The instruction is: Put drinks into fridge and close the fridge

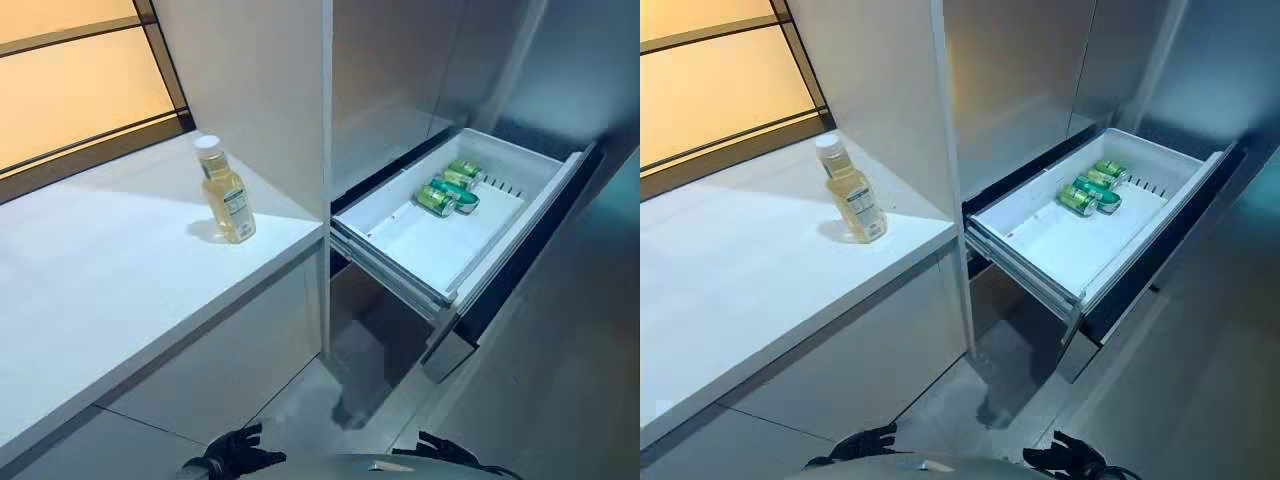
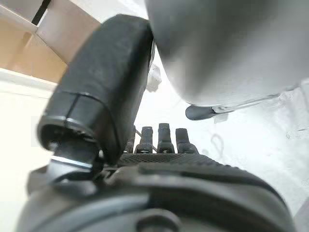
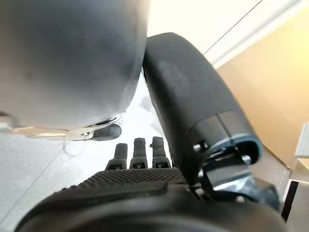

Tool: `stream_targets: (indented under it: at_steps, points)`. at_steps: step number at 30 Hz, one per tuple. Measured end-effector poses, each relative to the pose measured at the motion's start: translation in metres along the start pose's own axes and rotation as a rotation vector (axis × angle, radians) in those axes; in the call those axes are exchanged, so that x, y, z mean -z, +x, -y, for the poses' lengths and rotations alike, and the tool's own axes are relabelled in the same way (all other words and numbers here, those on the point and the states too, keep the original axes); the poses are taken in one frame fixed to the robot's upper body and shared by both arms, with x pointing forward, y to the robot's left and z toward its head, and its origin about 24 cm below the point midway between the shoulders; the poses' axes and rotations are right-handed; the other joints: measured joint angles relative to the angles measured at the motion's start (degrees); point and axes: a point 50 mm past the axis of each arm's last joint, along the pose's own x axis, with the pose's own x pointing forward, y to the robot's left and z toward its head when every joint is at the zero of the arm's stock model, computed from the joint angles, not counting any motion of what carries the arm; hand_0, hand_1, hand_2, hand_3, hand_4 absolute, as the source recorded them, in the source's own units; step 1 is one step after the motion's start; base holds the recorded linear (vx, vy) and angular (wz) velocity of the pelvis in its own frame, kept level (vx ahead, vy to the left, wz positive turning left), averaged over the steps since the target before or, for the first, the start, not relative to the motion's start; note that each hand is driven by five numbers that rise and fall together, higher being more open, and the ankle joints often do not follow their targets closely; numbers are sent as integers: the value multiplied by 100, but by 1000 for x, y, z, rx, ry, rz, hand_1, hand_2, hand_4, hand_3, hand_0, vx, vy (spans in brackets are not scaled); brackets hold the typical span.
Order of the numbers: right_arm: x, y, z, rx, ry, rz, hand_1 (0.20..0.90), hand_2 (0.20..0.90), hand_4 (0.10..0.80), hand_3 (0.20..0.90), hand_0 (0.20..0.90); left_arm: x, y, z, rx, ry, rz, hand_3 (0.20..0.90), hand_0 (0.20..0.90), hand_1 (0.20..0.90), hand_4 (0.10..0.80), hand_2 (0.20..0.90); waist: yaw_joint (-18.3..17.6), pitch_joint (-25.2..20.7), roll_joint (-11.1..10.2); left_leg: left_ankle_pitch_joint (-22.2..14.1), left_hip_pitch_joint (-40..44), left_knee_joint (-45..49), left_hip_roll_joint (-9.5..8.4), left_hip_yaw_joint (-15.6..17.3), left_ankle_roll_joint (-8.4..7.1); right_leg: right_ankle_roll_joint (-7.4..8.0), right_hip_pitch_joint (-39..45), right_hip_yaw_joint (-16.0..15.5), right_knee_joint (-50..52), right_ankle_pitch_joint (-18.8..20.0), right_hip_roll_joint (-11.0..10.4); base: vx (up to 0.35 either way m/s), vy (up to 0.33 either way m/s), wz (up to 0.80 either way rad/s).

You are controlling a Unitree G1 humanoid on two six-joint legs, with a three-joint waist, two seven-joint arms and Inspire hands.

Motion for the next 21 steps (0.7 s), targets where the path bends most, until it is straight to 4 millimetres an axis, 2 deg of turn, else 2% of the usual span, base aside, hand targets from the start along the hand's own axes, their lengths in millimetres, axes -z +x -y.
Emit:
stream_targets:
  at_steps: [10, 17, 21]
  points:
    - [1, 0, 0, 0, 0, -3, 900, 900, 800, 900, 900, 1, 0, -3, -61, 24, -7, 900, 900, 900, 800, 900, -3, -1, -2, 0, 3, 0, 0, -1, 0, 0, 3, 0, 0, 0, 0, 0, 0, 0]
    - [0, 0, -1, -6, -29, -9, 900, 900, 800, 900, 900, -21, 5, 1, -45, 309, 18, 900, 900, 900, 800, 900, -41, -6, 5, -1, 27, -1, 6, 53, 0, 1, -7, 53, 16, 0, 5, 1, 11, -3]
    - [-2, 1, -2, -11, -45, -6, 900, 900, 800, 900, 900, -34, 5, 1, 51, 432, 20, 900, 900, 900, 800, 900, -67, -7, 9, -11, 35, -2, 32, 145, -10, -7, -33, 139, 19, 7, 27, -11, 22, -11]
